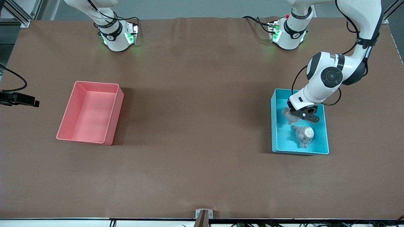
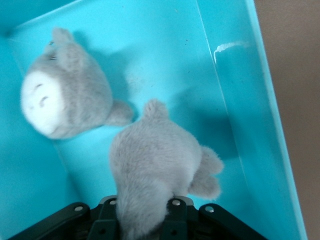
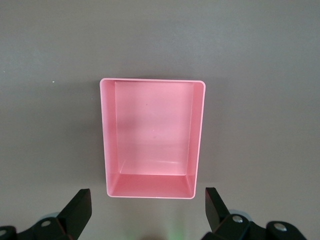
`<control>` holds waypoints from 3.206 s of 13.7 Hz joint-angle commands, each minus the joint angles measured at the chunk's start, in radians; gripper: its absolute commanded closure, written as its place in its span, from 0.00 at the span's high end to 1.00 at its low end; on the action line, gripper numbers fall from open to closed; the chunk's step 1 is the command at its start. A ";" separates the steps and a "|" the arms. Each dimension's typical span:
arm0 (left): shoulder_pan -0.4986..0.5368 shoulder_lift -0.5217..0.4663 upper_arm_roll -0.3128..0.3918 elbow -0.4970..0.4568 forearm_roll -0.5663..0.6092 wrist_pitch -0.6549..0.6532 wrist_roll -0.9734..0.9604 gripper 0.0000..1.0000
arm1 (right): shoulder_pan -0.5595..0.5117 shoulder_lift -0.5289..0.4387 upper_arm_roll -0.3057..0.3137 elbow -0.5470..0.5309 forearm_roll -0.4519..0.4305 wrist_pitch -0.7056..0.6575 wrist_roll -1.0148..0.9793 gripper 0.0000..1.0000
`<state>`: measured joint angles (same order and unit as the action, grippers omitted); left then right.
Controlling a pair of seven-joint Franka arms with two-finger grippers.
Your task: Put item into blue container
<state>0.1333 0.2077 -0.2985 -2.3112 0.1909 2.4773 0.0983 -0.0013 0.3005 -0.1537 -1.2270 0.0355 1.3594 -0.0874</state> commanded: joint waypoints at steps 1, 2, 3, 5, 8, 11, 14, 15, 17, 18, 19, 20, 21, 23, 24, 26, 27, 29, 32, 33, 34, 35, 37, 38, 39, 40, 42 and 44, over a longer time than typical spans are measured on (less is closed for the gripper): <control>0.012 0.036 -0.010 0.016 -0.018 0.032 0.012 0.34 | 0.003 -0.093 0.011 -0.107 -0.026 0.035 0.014 1.00; 0.014 0.036 -0.010 0.025 -0.018 0.032 0.012 0.59 | 0.003 -0.122 0.011 -0.147 -0.026 0.056 0.014 1.00; 0.025 0.035 -0.010 0.032 -0.018 0.032 0.006 1.00 | 0.003 -0.154 0.011 -0.187 -0.028 0.079 0.014 1.00; 0.042 0.018 -0.010 0.032 -0.019 0.025 0.003 1.00 | 0.003 -0.193 0.013 -0.226 -0.028 0.092 0.014 1.00; 0.162 -0.048 -0.013 0.050 -0.018 -0.041 0.020 1.00 | 0.004 -0.219 0.013 -0.227 -0.028 0.070 0.014 1.00; 0.186 -0.062 -0.014 0.365 -0.033 -0.451 0.021 1.00 | 0.006 -0.239 0.013 -0.227 -0.028 0.040 0.012 1.00; 0.174 -0.034 -0.011 0.735 -0.151 -0.892 0.009 1.00 | 0.018 -0.268 0.013 -0.226 -0.028 0.011 0.011 1.00; 0.177 -0.042 -0.013 0.760 -0.159 -0.920 0.015 1.00 | 0.021 -0.280 0.013 -0.226 -0.028 0.000 0.011 1.00; 0.177 -0.076 -0.014 0.765 -0.162 -0.928 0.011 1.00 | 0.026 -0.296 0.014 -0.226 -0.028 -0.016 0.012 1.00; 0.175 -0.097 -0.013 0.762 -0.163 -0.946 0.006 1.00 | 0.035 -0.308 0.014 -0.226 -0.026 -0.017 0.011 1.00; 0.175 -0.105 -0.019 0.765 -0.163 -0.962 0.001 1.00 | 0.035 -0.314 0.014 -0.226 -0.026 -0.022 0.011 1.00; 0.177 -0.120 -0.034 0.766 -0.163 -0.963 -0.008 1.00 | 0.037 -0.317 0.013 -0.223 -0.026 -0.031 0.009 1.00; 0.177 -0.134 -0.039 0.762 -0.165 -0.963 -0.015 1.00 | 0.037 -0.323 0.013 -0.224 -0.026 -0.034 0.006 1.00; 0.177 -0.139 -0.048 0.766 -0.200 -0.963 -0.072 1.00 | 0.030 -0.331 0.011 -0.224 -0.029 -0.036 -0.003 1.00; 0.177 -0.140 -0.056 0.768 -0.200 -0.965 -0.092 1.00 | 0.029 -0.337 0.008 -0.224 -0.037 -0.042 -0.006 1.00; 0.184 -0.193 -0.047 0.768 -0.202 -0.966 -0.133 1.00 | 0.029 -0.354 0.009 -0.224 -0.063 -0.052 -0.008 1.00; 0.186 -0.214 -0.042 0.763 -0.203 -0.968 -0.137 1.00 | 0.030 -0.356 0.011 -0.224 -0.065 -0.055 -0.008 1.00; 0.183 -0.214 -0.051 0.760 -0.194 -0.969 -0.181 1.00 | 0.029 -0.356 0.008 -0.224 -0.065 -0.054 -0.006 1.00; 0.177 -0.217 -0.070 0.766 -0.191 -0.969 -0.221 1.00 | 0.029 -0.366 0.009 -0.226 -0.065 -0.055 -0.006 1.00; 0.178 -0.217 -0.074 0.768 -0.192 -0.969 -0.221 1.00 | 0.027 -0.365 0.008 -0.226 -0.065 -0.054 -0.006 1.00; 0.177 -0.215 -0.074 0.770 -0.192 -0.966 -0.221 1.00 | 0.026 -0.365 0.006 -0.226 -0.065 -0.052 -0.008 1.00; 0.178 -0.215 -0.074 0.768 -0.192 -0.966 -0.221 1.00 | 0.026 -0.366 0.006 -0.227 -0.063 -0.054 -0.008 1.00; 0.180 -0.215 -0.073 0.768 -0.192 -0.968 -0.221 1.00 | 0.027 -0.366 0.006 -0.227 -0.062 -0.055 -0.008 1.00; 0.180 -0.215 -0.074 0.768 -0.192 -0.966 -0.221 1.00 | 0.026 -0.368 0.006 -0.227 -0.060 -0.057 -0.008 1.00; 0.180 -0.215 -0.074 0.770 -0.192 -0.966 -0.221 1.00 | 0.026 -0.368 0.006 -0.227 -0.057 -0.057 -0.006 1.00; 0.178 -0.214 -0.074 0.770 -0.192 -0.966 -0.221 1.00 | 0.026 -0.368 0.006 -0.227 -0.054 -0.059 -0.006 1.00; 0.186 -0.214 -0.074 0.768 -0.195 -0.965 -0.221 1.00 | 0.027 -0.368 0.006 -0.229 -0.049 -0.059 -0.005 1.00; 0.183 -0.214 -0.074 0.770 -0.194 -0.965 -0.221 1.00 | 0.024 -0.368 0.011 -0.230 -0.042 -0.066 -0.008 1.00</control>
<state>0.3131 0.0006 -0.3711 -1.5435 0.0073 1.5156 -0.1156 0.0266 -0.0272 -0.1497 -1.4109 -0.0134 1.2931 -0.0894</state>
